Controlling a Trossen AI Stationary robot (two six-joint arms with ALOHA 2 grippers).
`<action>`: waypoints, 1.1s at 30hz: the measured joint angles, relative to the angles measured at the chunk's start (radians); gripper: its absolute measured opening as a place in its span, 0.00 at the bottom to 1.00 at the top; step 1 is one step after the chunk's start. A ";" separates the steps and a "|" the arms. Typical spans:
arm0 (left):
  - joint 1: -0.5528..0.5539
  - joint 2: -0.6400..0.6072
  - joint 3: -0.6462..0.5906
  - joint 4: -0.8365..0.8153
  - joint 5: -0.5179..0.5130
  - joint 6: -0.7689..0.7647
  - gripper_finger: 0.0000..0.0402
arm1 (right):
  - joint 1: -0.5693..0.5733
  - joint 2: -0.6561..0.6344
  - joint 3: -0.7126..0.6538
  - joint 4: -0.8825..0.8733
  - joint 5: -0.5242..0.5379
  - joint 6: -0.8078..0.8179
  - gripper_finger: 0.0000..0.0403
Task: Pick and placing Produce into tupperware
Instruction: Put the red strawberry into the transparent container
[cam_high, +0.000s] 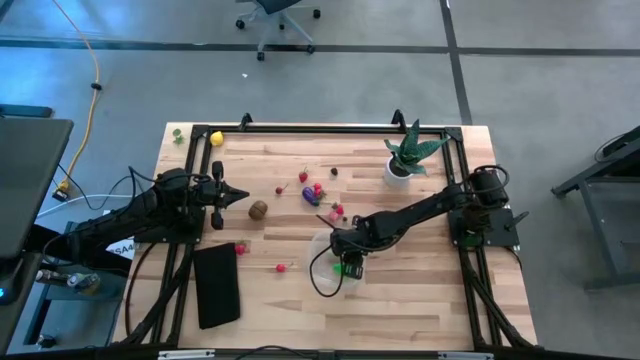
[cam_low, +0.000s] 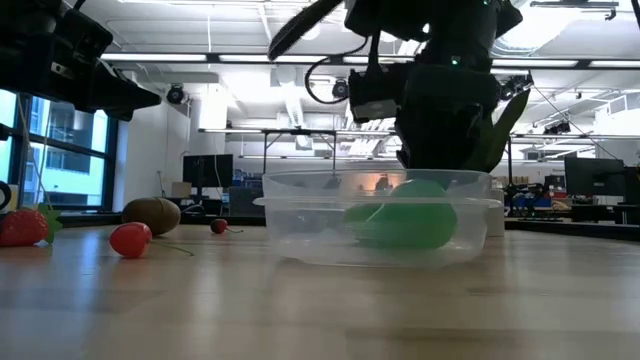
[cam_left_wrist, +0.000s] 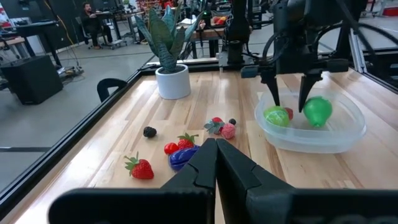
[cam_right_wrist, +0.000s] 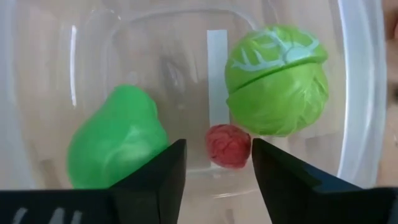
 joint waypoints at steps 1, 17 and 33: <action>0.000 0.000 0.000 0.000 0.000 0.000 0.00 | 0.003 0.000 0.016 -0.007 0.008 -0.003 0.44; 0.000 0.000 0.000 0.000 0.000 0.000 0.00 | -0.227 -0.002 0.261 -0.307 0.228 -0.025 0.44; 0.000 0.000 0.000 0.000 0.000 0.000 0.00 | -0.394 -0.002 0.031 -0.006 -0.046 -0.386 0.44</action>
